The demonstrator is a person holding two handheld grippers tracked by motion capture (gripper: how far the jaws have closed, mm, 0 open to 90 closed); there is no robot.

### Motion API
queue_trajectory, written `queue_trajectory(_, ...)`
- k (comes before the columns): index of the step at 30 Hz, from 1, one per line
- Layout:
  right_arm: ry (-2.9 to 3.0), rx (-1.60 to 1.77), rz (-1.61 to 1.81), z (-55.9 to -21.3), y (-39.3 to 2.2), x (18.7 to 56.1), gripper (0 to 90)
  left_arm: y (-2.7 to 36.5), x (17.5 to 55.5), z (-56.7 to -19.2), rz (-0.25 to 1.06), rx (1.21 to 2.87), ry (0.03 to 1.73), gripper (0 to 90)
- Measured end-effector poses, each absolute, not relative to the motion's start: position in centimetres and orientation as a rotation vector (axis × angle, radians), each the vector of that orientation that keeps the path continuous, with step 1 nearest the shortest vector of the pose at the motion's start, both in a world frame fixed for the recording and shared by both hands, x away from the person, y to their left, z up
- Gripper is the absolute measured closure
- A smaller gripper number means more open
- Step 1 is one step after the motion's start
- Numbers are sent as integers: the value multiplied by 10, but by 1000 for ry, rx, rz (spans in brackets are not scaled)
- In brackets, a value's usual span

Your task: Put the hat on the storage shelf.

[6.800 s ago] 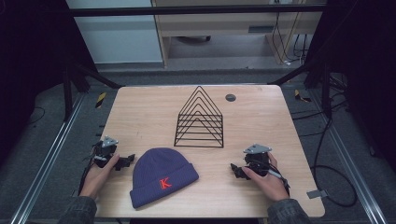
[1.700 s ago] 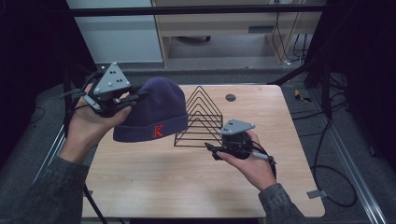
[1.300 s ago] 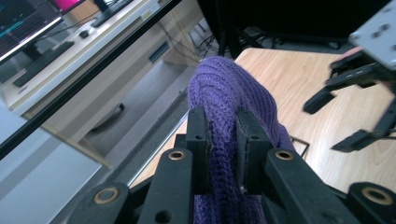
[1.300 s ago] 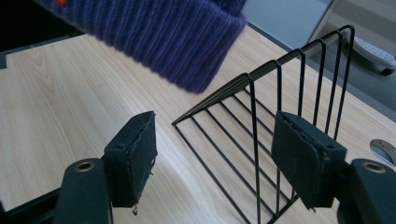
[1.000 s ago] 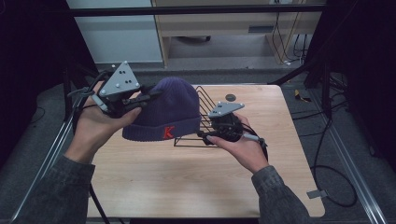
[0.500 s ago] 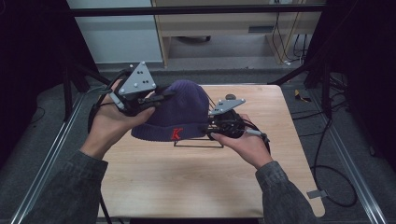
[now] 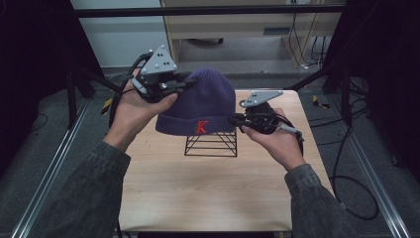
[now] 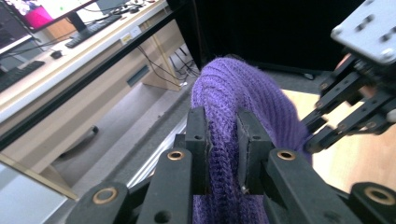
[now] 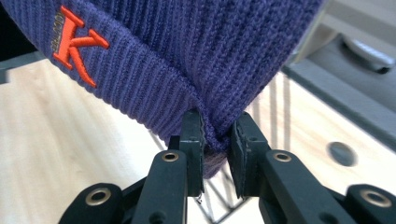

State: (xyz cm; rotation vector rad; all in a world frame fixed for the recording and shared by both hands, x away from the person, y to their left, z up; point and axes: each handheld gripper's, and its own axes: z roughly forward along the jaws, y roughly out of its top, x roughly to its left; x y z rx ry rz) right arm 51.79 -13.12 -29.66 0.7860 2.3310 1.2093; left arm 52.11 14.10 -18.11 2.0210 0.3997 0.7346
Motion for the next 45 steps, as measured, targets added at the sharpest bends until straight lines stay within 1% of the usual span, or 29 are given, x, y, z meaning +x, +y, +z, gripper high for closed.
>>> queue_trajectory(3,2288,816,1182,-289,-140,528,767,137,540,-182,740,2015,421,765)
queue_trajectory(4,2288,816,1182,-289,-140,528,767,137,540,-182,740,2015,421,765)
queue_trajectory(6,2275,826,1152,-288,-142,535,767,135,555,-186,723,2009,436,766)
queue_trajectory(7,2275,826,1152,-288,-142,535,767,135,555,-186,723,2009,436,766)
queue_trajectory(11,2269,850,1115,-290,-142,548,769,133,577,-194,707,1997,440,768)
queue_trajectory(16,2252,865,1086,-292,-142,554,769,130,587,-201,709,1984,453,768)
queue_trajectory(20,2265,853,1024,-298,-140,556,769,127,597,-215,681,1978,482,768)
queue_trajectory(32,2320,849,973,-313,-142,556,768,124,599,-233,666,2002,497,768)
queue_trajectory(45,2332,857,976,-319,-140,554,766,129,595,-240,659,2006,506,767)
